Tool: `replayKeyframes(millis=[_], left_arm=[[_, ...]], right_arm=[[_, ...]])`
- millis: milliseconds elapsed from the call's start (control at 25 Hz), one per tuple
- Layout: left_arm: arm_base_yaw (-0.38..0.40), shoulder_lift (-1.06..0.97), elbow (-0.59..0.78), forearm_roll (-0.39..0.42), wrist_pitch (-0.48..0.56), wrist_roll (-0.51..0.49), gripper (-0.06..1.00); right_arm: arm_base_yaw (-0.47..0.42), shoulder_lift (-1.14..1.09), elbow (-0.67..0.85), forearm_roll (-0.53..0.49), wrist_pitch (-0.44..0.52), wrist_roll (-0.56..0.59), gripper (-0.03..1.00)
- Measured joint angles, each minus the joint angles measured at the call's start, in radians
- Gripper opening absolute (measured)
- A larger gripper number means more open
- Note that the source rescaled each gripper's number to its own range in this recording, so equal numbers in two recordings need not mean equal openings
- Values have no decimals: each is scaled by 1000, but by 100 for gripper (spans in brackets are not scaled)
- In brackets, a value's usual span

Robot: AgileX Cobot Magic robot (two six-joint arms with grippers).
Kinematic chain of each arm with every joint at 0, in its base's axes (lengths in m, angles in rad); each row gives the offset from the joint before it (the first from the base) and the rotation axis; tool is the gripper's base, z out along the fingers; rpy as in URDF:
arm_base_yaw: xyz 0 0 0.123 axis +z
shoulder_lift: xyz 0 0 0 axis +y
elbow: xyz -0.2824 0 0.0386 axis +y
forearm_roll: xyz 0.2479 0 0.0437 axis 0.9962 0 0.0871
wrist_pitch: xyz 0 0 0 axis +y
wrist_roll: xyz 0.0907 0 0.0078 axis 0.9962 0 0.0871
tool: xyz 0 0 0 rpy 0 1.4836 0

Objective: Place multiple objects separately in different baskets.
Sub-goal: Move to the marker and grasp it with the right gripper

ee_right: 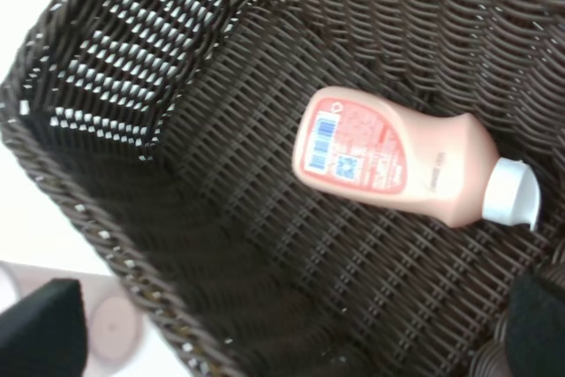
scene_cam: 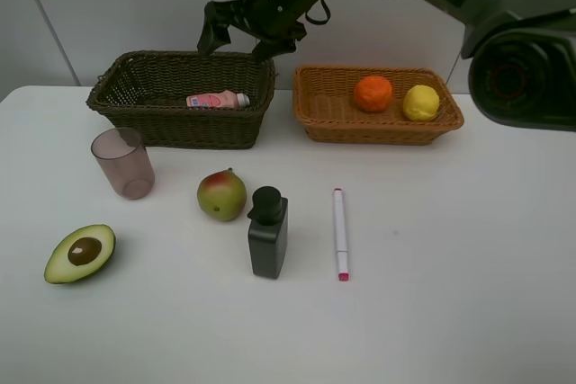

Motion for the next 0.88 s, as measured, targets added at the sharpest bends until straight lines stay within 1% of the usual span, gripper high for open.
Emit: replayKeyframes(millis=[160,280,400,480,600,760,880], left_arm=[[0,0,0,0,0,0,100],[0,0,0,0,0,0,100],[0,0,0,0,0,0,100],[0,0,0,0,0,0,100],[0,0,0,0,0,0,100],[0,0,0,0,0,0,100],[0,0,0,0,0,0,100]], right_arm=[[0,-46,-1,-20,39,54,100],[0,-79,-1,-88,83,101,100],[0,-111,-2,-169,162,164,100],[0,-129,-2,-231,196,215,100],[11,-143,-2,-302,203,273,100],[65,-172,-2,-389,206,352,100],[107,-192,-2,-442,207,389,100]])
